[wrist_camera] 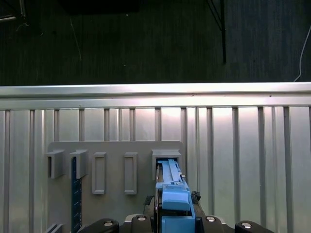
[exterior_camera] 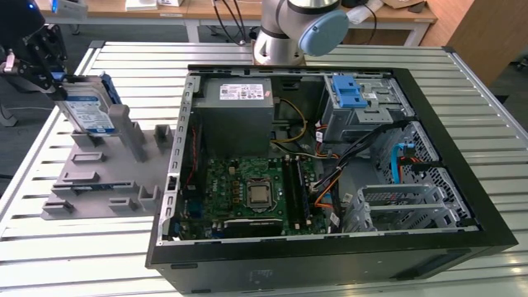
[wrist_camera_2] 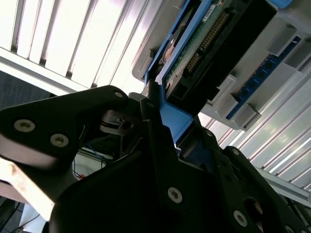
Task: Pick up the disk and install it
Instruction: 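Pick up the disk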
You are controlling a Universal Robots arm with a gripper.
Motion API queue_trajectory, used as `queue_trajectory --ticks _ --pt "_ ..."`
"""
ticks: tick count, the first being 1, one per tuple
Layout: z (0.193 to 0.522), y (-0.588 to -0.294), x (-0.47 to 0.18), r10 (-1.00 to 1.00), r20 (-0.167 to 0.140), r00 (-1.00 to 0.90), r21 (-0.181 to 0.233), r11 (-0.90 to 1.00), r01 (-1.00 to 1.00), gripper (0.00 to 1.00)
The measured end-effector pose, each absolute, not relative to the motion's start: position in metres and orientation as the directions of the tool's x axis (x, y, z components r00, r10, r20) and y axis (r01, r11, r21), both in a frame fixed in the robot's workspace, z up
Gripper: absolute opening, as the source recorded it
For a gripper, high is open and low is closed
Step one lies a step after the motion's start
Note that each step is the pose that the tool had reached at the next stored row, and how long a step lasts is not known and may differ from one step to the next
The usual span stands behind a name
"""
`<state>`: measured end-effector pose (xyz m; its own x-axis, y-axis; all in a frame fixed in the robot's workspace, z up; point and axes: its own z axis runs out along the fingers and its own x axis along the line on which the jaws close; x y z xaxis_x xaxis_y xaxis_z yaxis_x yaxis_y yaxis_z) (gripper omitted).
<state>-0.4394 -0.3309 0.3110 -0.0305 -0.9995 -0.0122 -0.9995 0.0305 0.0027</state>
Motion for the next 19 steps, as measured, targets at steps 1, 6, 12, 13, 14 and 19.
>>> queue_trajectory --ticks 1,6,12,13,14,19 --pt "0.3111 -0.3309 -0.4394 -0.999 -0.012 -0.030 0.003 0.030 -1.000 0.36" --pt "0.3121 -0.3309 -0.4394 -0.999 -0.012 -0.030 0.003 0.030 -1.000 0.36" --pt "0.3132 -0.3309 -0.4394 -0.999 -0.012 -0.030 0.003 0.030 -1.000 0.36" --pt "0.3134 -0.3309 -0.4394 -0.999 -0.012 -0.030 0.003 0.030 -1.000 0.36" --pt "0.3136 -0.3309 -0.4393 -0.999 -0.012 -0.030 0.003 0.030 -1.000 0.36" --pt "0.3144 -0.3308 -0.4393 -0.999 -0.012 -0.030 0.003 0.030 -1.000 0.36"
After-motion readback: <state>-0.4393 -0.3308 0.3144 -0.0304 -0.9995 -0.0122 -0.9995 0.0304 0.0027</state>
